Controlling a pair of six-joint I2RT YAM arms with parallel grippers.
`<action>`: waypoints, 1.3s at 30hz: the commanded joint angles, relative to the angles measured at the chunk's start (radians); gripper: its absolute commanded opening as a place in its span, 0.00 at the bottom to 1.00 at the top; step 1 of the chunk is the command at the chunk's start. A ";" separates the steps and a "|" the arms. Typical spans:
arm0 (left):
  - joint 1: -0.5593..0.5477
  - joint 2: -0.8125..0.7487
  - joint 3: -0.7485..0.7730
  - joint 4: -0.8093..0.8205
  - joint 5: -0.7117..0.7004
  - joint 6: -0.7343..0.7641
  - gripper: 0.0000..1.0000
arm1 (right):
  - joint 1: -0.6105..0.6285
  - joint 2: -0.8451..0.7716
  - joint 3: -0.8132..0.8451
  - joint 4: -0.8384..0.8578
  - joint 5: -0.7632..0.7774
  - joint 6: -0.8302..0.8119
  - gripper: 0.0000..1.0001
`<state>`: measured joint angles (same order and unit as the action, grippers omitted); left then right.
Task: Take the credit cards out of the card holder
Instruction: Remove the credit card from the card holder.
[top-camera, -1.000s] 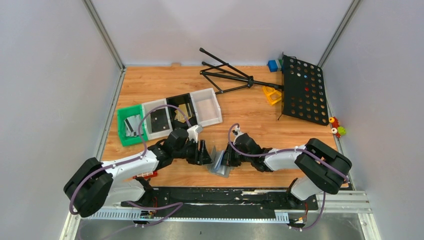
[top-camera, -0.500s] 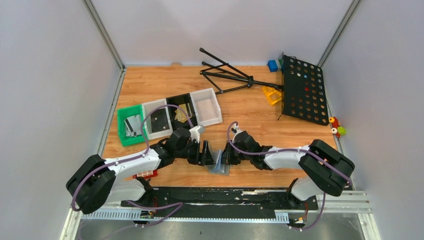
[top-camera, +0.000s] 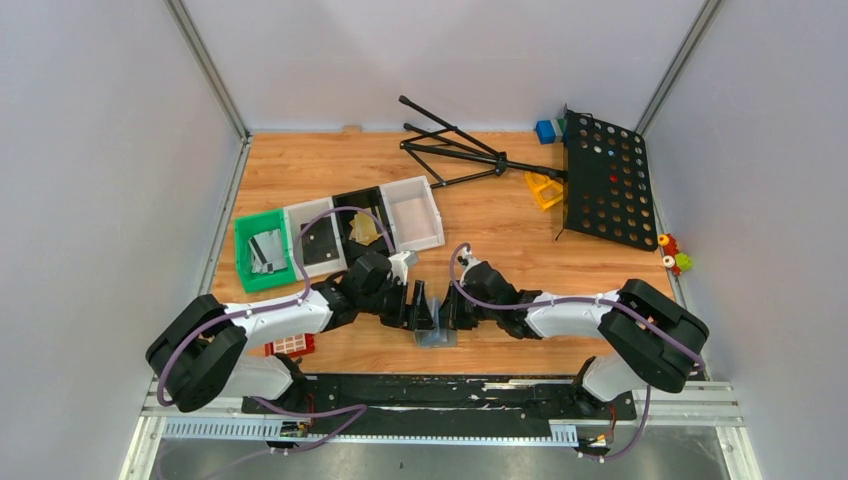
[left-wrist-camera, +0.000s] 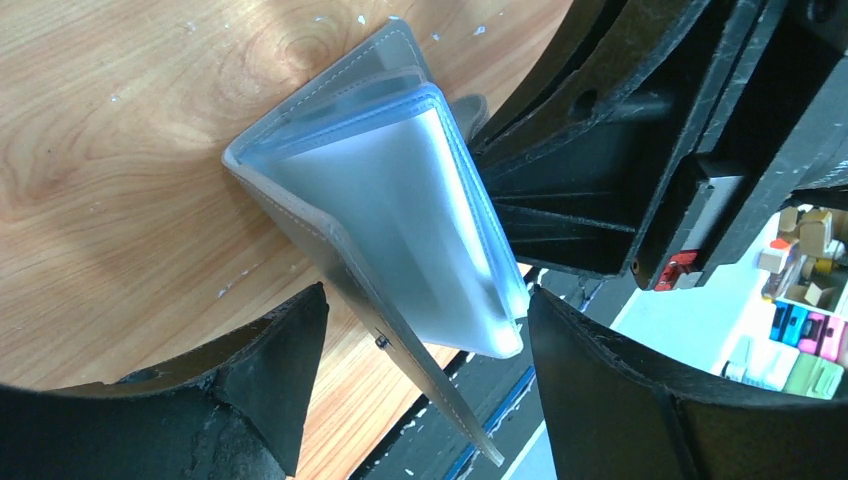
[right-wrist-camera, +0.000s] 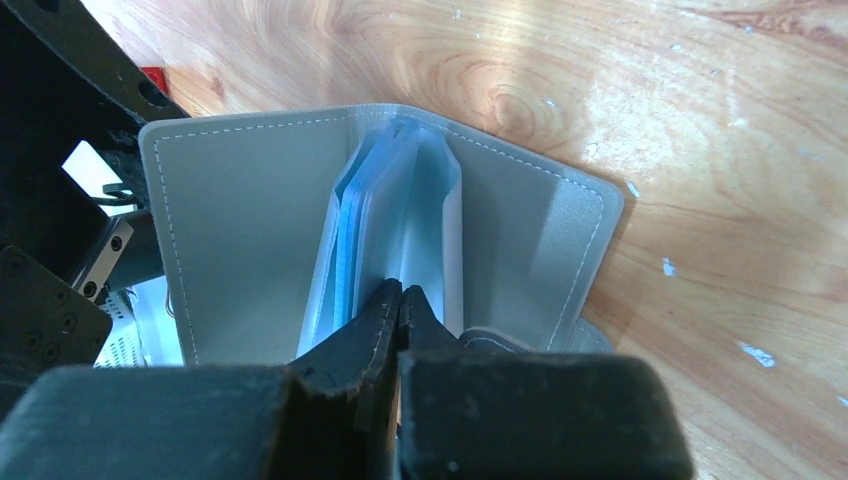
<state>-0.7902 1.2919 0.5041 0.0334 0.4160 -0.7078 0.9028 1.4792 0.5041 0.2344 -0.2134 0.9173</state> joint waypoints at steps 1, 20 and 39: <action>-0.004 0.007 0.038 0.008 -0.005 0.017 0.81 | 0.010 -0.013 0.037 0.006 0.015 -0.015 0.01; -0.003 -0.013 -0.047 0.142 0.032 -0.080 0.87 | 0.062 -0.037 0.042 -0.022 0.053 -0.009 0.01; 0.025 -0.111 -0.162 0.250 0.013 -0.168 0.95 | 0.100 -0.034 0.045 -0.012 0.076 -0.006 0.00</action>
<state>-0.7715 1.1999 0.3595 0.2249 0.4240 -0.8593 0.9932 1.4681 0.5179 0.1989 -0.1543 0.9146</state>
